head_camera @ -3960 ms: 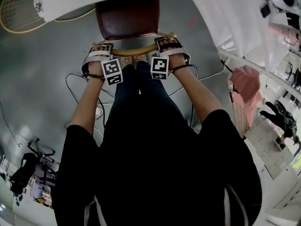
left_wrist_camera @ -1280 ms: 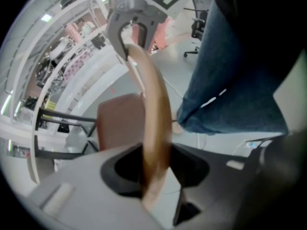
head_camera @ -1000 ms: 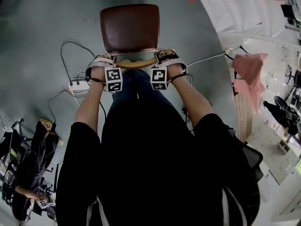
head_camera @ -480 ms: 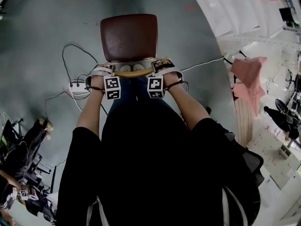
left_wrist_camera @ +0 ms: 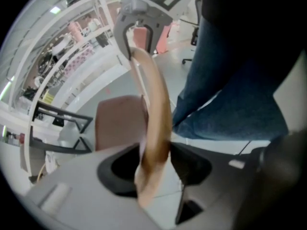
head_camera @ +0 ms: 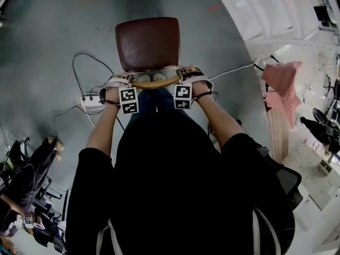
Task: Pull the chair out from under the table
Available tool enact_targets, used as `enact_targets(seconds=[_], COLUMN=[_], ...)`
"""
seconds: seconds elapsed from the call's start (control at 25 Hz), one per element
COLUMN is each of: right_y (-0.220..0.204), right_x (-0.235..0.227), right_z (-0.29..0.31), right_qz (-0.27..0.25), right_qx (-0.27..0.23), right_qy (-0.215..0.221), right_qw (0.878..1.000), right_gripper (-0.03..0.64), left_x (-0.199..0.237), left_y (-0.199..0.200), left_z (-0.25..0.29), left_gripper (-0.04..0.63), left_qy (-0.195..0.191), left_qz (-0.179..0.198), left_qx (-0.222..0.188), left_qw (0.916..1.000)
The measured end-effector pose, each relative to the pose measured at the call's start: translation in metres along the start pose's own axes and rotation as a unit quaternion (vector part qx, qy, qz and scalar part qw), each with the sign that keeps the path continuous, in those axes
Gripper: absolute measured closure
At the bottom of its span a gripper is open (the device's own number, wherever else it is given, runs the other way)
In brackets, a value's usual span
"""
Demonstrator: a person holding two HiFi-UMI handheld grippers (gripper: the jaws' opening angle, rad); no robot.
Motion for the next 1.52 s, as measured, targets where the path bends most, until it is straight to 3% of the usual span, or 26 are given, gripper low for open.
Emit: enact_targets(seconds=[0.2,0.36,0.48,0.52,0.6,0.68,0.84,1.0,1.12,1.2,1.44,1.52], right_y=[-0.014,-0.029,-0.035,-0.037,-0.038,-0.04,-0.044,-0.044,-0.044,-0.045,-0.05,-0.05], right_x=[-0.011,-0.028,-0.045,-0.051,-0.064,-0.077,-0.109,-0.132,-0.148,-0.157,-0.173,-0.175], right_z=[-0.017,-0.037,-0.053,-0.059,-0.072,-0.087,-0.126,-0.167,-0.204,-0.228,-0.298,-0.319], right_qz=[0.017,0.039,0.058,0.07,0.104,0.159,0.292,0.321,0.349,0.381,0.475,0.491], right_qx=[-0.02,-0.039,-0.044,-0.047,-0.06,-0.076,-0.12,-0.145,-0.174,-0.201,-0.303,-0.336], right_qy=[0.015,0.015,-0.013,-0.023,-0.039,-0.06,-0.117,-0.192,-0.245,-0.277,-0.344,-0.36], right_qw=[1.0,0.998,0.997,0.996,0.992,0.983,0.941,0.916,0.888,0.859,0.751,0.719], right_gripper=[0.434,0.445,0.573,0.582,0.591,0.595,0.595,0.595,0.595,0.595,0.595,0.595], left_x=[0.006,0.02,0.033,0.038,0.048,0.058,0.081,0.102,0.116,0.123,0.137,0.139], left_y=[-0.007,-0.011,-0.013,-0.014,-0.015,-0.017,-0.02,-0.019,-0.018,-0.015,-0.001,0.001], left_z=[-0.026,-0.05,-0.065,-0.07,-0.084,-0.1,-0.138,-0.184,-0.222,-0.247,-0.317,-0.34], left_gripper=[0.399,0.472,0.55,0.584,0.586,0.586,0.588,0.588,0.588,0.588,0.588,0.588], left_qy=[-0.017,-0.016,0.007,0.008,0.009,0.024,0.087,0.156,0.217,0.254,0.346,0.369], left_qz=[-0.011,-0.046,-0.059,-0.07,-0.109,-0.163,-0.259,-0.314,-0.328,-0.331,-0.339,-0.352], left_qx=[-0.041,-0.067,-0.072,-0.074,-0.087,-0.108,-0.159,-0.211,-0.243,-0.274,-0.343,-0.366], left_qw=[0.9989,0.9966,0.9956,0.9947,0.9902,0.9804,0.9487,0.9124,0.8869,0.8667,0.8048,0.7786])
Point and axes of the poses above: the fingertips, and each gripper's own axes: z forward along the fingers, x to its left, y out of its top, the point moved 8 cm from there along -z, backward along the fingers, and after that the axes turned 1 degree about x, right-handed, at the moved point
